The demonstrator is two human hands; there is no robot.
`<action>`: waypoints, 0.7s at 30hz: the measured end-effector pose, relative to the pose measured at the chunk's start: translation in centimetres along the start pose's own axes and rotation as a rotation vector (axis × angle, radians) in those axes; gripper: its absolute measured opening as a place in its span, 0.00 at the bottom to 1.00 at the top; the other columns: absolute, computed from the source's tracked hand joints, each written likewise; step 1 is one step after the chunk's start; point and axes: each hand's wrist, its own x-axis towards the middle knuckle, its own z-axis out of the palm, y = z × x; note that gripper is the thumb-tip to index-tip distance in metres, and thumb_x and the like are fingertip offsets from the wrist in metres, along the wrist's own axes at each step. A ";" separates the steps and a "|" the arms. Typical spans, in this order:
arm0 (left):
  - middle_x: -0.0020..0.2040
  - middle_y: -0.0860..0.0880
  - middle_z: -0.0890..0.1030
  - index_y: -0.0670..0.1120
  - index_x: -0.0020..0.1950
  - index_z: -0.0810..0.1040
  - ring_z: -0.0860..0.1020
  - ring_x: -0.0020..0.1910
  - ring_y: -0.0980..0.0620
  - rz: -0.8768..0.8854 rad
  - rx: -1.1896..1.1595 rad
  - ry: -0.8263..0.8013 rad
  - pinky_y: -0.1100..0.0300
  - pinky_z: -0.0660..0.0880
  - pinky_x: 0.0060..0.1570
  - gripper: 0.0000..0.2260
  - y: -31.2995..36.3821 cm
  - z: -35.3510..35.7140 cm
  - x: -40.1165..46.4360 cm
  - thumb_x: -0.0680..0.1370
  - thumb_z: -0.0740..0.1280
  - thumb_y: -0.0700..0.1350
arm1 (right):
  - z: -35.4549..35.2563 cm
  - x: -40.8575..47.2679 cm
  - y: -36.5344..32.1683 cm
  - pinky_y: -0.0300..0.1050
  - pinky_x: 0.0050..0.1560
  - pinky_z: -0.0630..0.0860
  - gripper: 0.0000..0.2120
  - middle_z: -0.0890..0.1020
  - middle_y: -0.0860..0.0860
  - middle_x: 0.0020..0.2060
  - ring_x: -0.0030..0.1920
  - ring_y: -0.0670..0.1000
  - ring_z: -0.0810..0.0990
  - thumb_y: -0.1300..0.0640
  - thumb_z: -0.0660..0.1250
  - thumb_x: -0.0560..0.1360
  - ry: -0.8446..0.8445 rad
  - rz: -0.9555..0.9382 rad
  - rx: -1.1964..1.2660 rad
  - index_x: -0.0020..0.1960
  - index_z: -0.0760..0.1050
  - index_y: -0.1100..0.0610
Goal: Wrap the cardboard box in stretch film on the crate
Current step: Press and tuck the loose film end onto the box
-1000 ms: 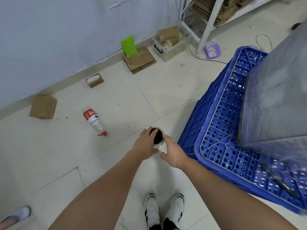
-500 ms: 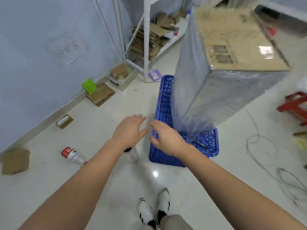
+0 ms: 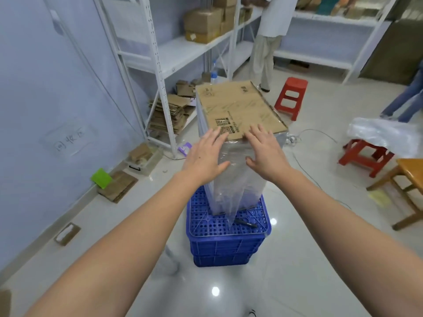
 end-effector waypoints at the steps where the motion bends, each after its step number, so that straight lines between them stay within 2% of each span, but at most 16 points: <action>1: 0.84 0.52 0.54 0.52 0.84 0.56 0.50 0.83 0.50 -0.013 0.005 0.007 0.45 0.56 0.80 0.38 0.1 0.5 0.4 0.79 0.70 0.59 | 0.2 0.6 0.8 0.56 0.78 0.47 0.43 0.53 0.54 0.79 0.79 0.55 0.47 0.52 0.72 0.73 -0.045 -0.009 -0.038 0.79 0.52 0.54; 3: 0.84 0.53 0.58 0.52 0.83 0.59 0.51 0.83 0.52 -0.036 -0.006 0.040 0.46 0.56 0.80 0.36 0.1 1.2 0.9 0.79 0.70 0.58 | 0.5 1.4 1.9 0.56 0.78 0.46 0.46 0.52 0.53 0.79 0.79 0.55 0.48 0.51 0.74 0.72 -0.077 -0.027 -0.066 0.80 0.49 0.53; 7: 0.83 0.53 0.60 0.52 0.82 0.62 0.51 0.83 0.53 -0.025 -0.083 0.091 0.46 0.57 0.80 0.34 0.0 2.1 0.6 0.78 0.73 0.52 | 1.4 1.0 2.7 0.57 0.77 0.49 0.43 0.61 0.53 0.77 0.77 0.56 0.56 0.54 0.76 0.71 0.037 -0.075 -0.026 0.79 0.56 0.54; 9: 0.83 0.53 0.58 0.52 0.81 0.62 0.52 0.83 0.53 -0.054 -0.136 0.136 0.50 0.56 0.80 0.34 0.0 2.7 -0.4 0.78 0.73 0.51 | 2.0 0.7 2.8 0.57 0.76 0.50 0.43 0.64 0.53 0.75 0.76 0.56 0.59 0.54 0.77 0.70 0.087 -0.089 -0.020 0.78 0.59 0.55; 11: 0.80 0.52 0.62 0.51 0.77 0.65 0.61 0.79 0.52 -0.180 -0.203 0.254 0.52 0.61 0.77 0.31 0.1 3.8 -2.0 0.77 0.74 0.50 | 2.5 0.5 2.7 0.58 0.77 0.51 0.42 0.65 0.54 0.75 0.75 0.57 0.60 0.54 0.77 0.69 0.119 -0.096 -0.008 0.77 0.60 0.56; 13: 0.70 0.51 0.67 0.49 0.71 0.69 0.68 0.71 0.51 -0.337 -0.234 0.343 0.52 0.70 0.71 0.27 0.0 5.5 -3.5 0.76 0.76 0.51 | 2.7 0.5 2.7 0.59 0.76 0.52 0.41 0.65 0.54 0.74 0.75 0.57 0.60 0.54 0.77 0.70 0.143 -0.105 0.004 0.77 0.60 0.56; 14: 0.66 0.51 0.69 0.49 0.69 0.70 0.70 0.67 0.51 -0.400 -0.244 0.321 0.52 0.72 0.67 0.25 -0.1 6.4 -4.0 0.76 0.76 0.52 | 2.7 0.5 2.7 0.59 0.76 0.51 0.41 0.65 0.55 0.74 0.75 0.57 0.60 0.54 0.76 0.70 0.154 -0.110 0.008 0.77 0.60 0.56; 17: 0.59 0.54 0.75 0.51 0.62 0.77 0.74 0.61 0.51 -0.502 -0.243 0.110 0.55 0.72 0.60 0.17 0.0 8.9 -4.9 0.77 0.74 0.55 | 3.0 0.3 2.8 0.59 0.77 0.50 0.41 0.65 0.55 0.74 0.75 0.58 0.60 0.53 0.76 0.70 0.179 -0.123 0.013 0.77 0.59 0.56; 21: 0.58 0.53 0.81 0.51 0.63 0.81 0.79 0.58 0.50 -0.602 -0.213 -0.101 0.51 0.77 0.57 0.23 0.9 12.0 -4.7 0.75 0.73 0.64 | 3.4 0.2 2.8 0.60 0.76 0.51 0.42 0.64 0.56 0.74 0.75 0.58 0.60 0.52 0.76 0.70 0.213 -0.133 0.017 0.77 0.59 0.57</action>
